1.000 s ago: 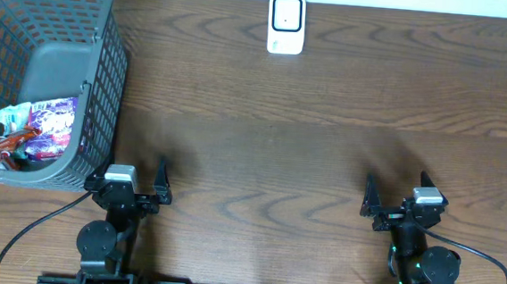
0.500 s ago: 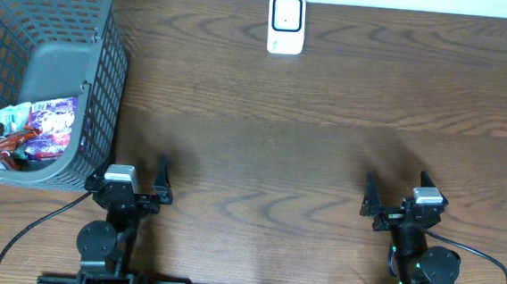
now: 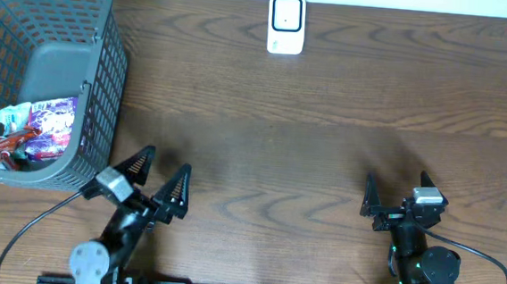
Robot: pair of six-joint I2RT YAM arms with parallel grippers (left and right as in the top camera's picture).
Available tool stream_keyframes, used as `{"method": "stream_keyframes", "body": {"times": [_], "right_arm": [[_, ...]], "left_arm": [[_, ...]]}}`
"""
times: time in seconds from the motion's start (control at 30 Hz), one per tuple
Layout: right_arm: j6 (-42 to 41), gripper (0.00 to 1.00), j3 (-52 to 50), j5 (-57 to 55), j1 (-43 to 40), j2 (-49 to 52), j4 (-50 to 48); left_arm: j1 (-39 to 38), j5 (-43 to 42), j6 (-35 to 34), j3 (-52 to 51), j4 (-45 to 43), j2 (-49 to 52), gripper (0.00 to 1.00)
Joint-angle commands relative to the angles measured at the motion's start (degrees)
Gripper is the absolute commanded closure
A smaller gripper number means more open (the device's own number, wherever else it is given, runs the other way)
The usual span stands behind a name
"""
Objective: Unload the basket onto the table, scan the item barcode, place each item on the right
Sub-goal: 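Reach the left gripper into the basket toward the purple bag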
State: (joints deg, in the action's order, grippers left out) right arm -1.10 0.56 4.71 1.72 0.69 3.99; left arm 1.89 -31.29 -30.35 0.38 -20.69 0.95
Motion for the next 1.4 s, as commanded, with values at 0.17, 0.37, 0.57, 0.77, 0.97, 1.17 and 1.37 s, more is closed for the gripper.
{"method": "stream_keyframes", "body": {"times": [0.17,0.37,0.57,0.77,0.97,1.17,1.37], "right_arm": [[-1.0,0.01,-0.2,0.3,-0.2,-0.3,0.0],[-1.0,0.01,-0.2,0.3,-0.2,-0.3,0.0],[-1.0,0.01,-0.2,0.3,-0.2,-0.3,0.0],[-1.0,0.01,-0.2,0.3,-0.2,-0.3,0.0],[-1.0,0.01,-0.2,0.3,-0.2,-0.3,0.0],[-1.0,0.01,-0.2,0.3,-0.2,-0.3,0.0],[-1.0,0.01,-0.2,0.3,-0.2,-0.3,0.0]], "left_arm": [[0.3,3.1,-0.8,9.6,-9.0,3.9,0.02],[0.3,12.4,13.4,30.6,-4.1,21.0,0.02],[3.8,36.7,16.7,58.6,14.3,46.1,0.02],[17.6,35.6,16.9,87.1,47.4,71.9,0.02],[22.6,28.6,17.5,93.3,66.4,84.1,0.02],[25.6,28.8,17.1,93.3,68.0,89.6,0.02],[25.8,31.3,4.0,93.3,70.8,93.4,0.02]]}}
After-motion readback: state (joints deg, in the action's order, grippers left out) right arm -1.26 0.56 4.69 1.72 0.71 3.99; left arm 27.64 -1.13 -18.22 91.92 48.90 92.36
